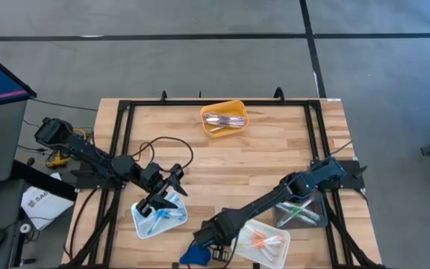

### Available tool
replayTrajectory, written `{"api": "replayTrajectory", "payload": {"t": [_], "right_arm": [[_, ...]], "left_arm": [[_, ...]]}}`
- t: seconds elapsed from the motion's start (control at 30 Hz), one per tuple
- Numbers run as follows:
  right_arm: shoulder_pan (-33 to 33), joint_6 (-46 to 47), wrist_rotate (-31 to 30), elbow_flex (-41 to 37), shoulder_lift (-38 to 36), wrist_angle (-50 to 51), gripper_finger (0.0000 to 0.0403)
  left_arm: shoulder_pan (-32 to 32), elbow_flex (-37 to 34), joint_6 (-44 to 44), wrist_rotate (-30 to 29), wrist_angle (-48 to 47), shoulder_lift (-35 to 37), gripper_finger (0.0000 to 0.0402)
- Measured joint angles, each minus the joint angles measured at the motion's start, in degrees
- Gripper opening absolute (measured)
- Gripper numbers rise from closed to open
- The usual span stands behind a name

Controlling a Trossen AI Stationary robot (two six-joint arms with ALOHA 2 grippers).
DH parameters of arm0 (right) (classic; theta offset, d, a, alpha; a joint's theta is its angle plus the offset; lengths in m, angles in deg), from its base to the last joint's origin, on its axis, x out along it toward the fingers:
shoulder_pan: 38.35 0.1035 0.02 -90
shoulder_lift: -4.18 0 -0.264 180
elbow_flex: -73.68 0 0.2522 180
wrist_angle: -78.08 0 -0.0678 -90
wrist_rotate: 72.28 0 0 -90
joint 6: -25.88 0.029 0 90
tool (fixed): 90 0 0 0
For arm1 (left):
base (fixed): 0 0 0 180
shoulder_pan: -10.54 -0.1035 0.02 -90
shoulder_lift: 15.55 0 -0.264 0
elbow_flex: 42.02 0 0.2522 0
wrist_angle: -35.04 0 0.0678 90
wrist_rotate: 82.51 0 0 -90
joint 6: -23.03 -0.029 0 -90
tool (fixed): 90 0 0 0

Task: Pick & Place Toothbrushes
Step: Put the orange toothbrush into the right white bin

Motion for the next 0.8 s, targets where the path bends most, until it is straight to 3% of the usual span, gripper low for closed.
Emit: {"api": "replayTrajectory", "payload": {"t": [0.2, 0.8], "right_arm": [[-0.13, 1.07, -0.18, 0.23, 1.62, 3.92, 0.0001], [-0.87, 4.47, -1.25, 0.23, 2.98, 1.41, 0.0000]], "left_arm": [[1.97, 0.00, -0.10, -0.43, 1.57, 0.00, 0.0204], [3.86, 0.00, -0.58, -1.31, 3.12, 0.00, 0.0204]]}}
